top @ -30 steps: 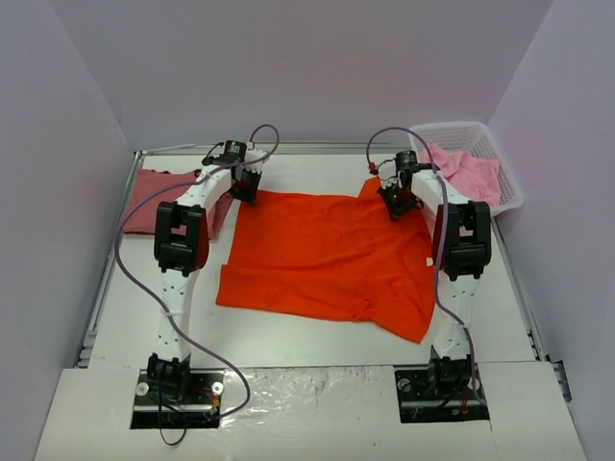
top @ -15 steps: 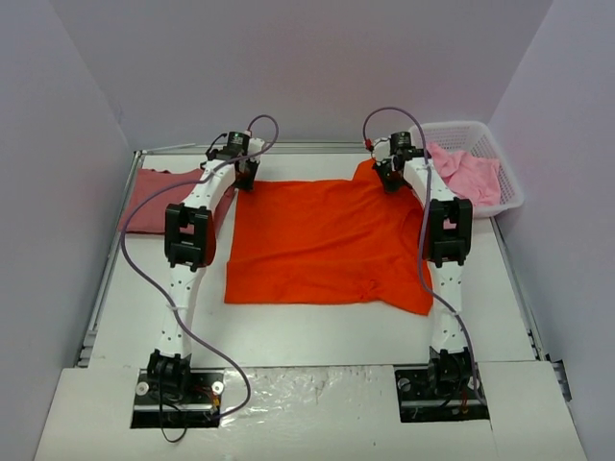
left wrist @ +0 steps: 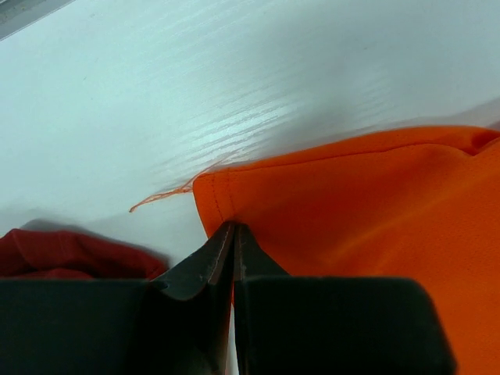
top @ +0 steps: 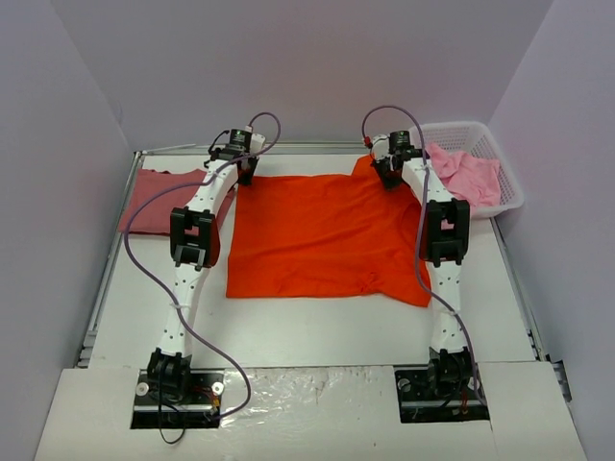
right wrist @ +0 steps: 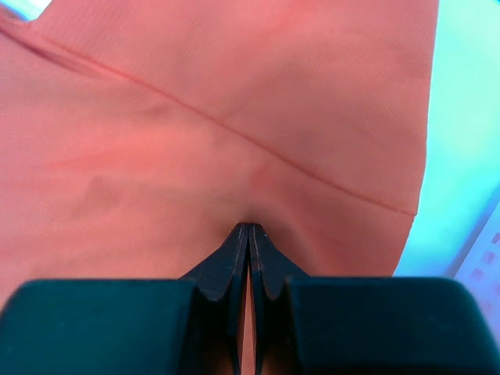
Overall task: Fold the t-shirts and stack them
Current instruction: Flatten out the tshirt
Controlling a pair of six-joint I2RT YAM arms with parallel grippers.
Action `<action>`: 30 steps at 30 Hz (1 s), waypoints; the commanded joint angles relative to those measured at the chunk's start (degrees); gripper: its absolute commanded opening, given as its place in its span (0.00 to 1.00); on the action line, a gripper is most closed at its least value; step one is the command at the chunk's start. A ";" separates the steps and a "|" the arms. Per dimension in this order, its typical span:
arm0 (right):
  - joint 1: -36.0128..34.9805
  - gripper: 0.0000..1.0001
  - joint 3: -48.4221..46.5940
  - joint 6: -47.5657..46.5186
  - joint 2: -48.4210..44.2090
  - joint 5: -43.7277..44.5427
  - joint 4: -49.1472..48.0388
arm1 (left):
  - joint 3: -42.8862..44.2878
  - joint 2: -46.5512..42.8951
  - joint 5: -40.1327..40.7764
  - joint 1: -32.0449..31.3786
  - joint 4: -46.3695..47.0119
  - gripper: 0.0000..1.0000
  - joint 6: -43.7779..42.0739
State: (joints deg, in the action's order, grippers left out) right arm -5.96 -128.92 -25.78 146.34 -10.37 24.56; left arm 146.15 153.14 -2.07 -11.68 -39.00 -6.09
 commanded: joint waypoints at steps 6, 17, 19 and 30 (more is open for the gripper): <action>-1.69 0.06 6.31 -1.02 -13.60 -0.70 3.39 | -4.98 -12.83 2.59 -2.20 0.41 0.02 -2.35; -2.75 0.63 20.79 -1.64 -32.59 -0.09 3.39 | -21.58 -34.47 3.93 -4.23 0.43 0.16 -4.45; -2.40 0.64 29.84 -2.25 -38.30 -0.70 3.48 | -32.95 -40.88 2.25 -4.49 0.94 0.18 -5.60; 5.69 0.46 60.80 -5.85 -63.19 -11.33 12.51 | -73.09 -68.40 -7.42 -4.84 -3.70 0.20 -17.64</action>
State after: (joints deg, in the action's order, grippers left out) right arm -1.93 -70.19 -29.17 88.73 -17.32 31.29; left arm 76.29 91.53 -6.28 -16.45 -38.37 -19.57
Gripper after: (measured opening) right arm 0.465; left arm 0.197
